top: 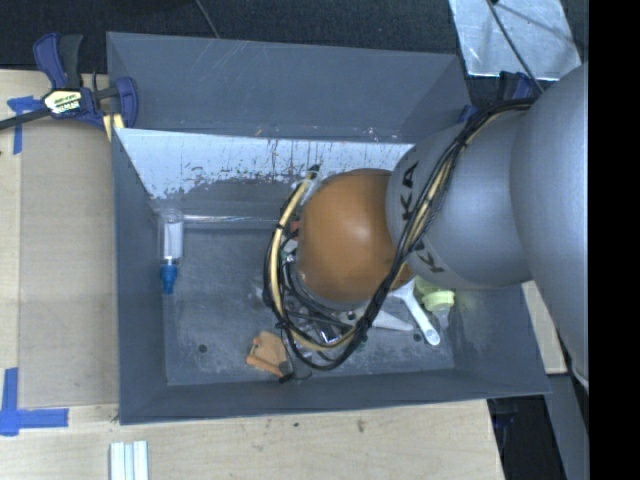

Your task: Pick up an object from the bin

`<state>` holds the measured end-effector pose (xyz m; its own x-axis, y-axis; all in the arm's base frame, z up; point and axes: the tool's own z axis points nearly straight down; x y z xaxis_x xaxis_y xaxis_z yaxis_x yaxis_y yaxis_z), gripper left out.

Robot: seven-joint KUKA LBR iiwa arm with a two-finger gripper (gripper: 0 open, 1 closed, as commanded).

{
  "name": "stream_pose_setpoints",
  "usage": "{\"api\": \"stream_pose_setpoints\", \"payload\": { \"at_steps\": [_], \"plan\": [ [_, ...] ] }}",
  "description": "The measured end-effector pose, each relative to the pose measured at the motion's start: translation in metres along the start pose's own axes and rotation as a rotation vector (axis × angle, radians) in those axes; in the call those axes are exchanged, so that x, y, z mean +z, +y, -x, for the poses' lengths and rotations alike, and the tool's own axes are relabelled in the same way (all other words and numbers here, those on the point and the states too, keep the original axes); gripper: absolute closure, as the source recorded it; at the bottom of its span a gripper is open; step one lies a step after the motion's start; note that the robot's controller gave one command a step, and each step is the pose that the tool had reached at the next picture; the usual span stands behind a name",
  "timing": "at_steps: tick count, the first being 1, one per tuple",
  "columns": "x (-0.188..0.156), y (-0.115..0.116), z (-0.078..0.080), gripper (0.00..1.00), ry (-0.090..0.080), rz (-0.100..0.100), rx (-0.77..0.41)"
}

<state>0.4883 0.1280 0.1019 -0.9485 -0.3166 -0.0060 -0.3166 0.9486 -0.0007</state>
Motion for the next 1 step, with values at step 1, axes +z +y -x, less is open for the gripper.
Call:
{"api": "stream_pose_setpoints", "payload": {
  "at_steps": [1],
  "plan": [
    [0.0270,0.0141,-0.0006,1.00,0.011,-0.003,-0.008]
  ]
}}
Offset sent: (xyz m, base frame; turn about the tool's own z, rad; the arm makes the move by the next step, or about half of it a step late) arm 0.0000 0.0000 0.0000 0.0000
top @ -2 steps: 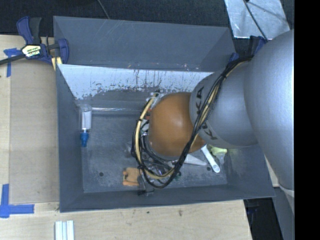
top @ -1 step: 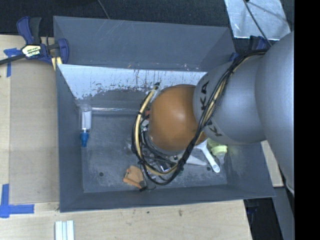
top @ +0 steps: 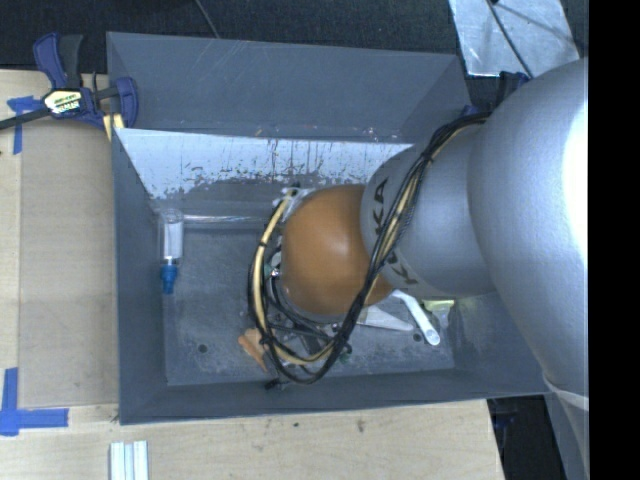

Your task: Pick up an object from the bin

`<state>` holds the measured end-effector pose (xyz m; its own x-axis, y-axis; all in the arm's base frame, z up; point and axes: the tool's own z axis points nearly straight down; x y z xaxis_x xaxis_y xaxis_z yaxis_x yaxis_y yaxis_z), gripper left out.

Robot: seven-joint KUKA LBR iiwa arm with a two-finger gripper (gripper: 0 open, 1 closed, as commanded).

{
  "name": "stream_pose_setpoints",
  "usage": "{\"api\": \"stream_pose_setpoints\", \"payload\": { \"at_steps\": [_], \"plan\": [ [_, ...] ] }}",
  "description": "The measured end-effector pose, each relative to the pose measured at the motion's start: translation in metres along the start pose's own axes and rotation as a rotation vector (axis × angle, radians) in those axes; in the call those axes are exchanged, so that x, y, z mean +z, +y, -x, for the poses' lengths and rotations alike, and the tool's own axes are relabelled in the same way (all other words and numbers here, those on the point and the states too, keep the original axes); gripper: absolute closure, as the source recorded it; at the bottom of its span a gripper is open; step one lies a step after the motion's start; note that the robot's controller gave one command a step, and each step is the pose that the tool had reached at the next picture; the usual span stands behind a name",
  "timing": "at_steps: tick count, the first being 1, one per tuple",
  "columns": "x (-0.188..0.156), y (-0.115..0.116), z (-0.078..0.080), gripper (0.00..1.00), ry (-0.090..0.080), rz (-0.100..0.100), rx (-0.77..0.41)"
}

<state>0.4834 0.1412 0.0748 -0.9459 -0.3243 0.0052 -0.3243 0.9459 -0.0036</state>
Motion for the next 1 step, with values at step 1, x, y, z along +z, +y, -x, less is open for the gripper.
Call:
{"api": "stream_pose_setpoints", "payload": {
  "at_steps": [1],
  "plan": [
    [0.0000,0.0000,0.0000,1.00,0.000,0.000,0.000]
  ]
}}
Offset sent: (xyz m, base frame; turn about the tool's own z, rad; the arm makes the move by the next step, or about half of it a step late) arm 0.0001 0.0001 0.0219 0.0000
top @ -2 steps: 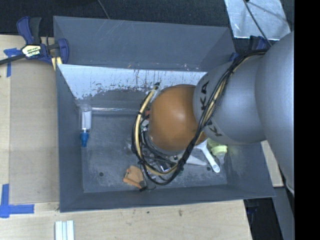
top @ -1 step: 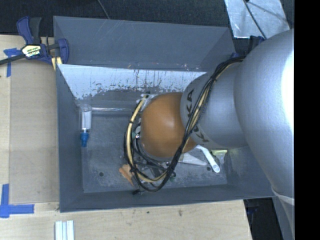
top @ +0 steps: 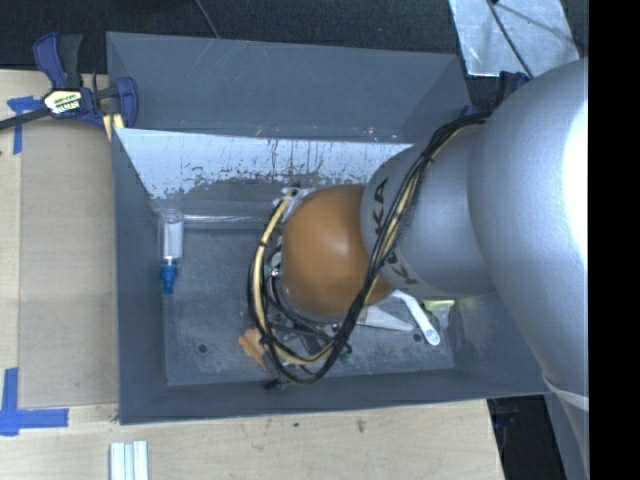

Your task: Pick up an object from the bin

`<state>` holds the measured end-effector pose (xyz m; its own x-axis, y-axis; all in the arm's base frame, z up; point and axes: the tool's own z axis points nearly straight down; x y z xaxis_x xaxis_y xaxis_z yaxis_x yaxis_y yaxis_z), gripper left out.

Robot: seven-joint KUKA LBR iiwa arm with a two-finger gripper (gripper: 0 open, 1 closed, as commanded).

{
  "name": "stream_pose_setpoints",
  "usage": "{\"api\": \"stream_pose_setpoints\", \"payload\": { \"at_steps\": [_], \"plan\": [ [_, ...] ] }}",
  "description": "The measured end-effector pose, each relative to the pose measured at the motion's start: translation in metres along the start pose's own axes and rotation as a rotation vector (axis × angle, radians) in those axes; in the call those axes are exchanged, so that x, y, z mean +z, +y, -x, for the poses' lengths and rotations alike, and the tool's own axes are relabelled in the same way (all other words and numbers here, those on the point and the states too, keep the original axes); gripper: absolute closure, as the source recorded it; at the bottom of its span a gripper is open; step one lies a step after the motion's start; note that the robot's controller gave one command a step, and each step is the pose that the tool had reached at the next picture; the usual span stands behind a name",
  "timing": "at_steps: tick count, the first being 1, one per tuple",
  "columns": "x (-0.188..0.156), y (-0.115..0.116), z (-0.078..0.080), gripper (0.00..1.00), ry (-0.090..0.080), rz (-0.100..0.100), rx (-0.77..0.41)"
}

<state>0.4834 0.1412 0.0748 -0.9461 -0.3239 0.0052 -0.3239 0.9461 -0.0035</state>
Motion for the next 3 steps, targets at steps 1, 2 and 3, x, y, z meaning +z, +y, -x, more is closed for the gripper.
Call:
{"api": "stream_pose_setpoints", "payload": {
  "at_steps": [1,2,3],
  "plan": [
    [-0.002,0.000,0.000,1.00,-0.001,0.000,0.000],
    [-0.015,-0.001,0.003,1.00,-0.020,0.002,0.003],
    [-0.033,0.000,0.002,1.00,-0.014,0.002,0.001]
  ]
}}
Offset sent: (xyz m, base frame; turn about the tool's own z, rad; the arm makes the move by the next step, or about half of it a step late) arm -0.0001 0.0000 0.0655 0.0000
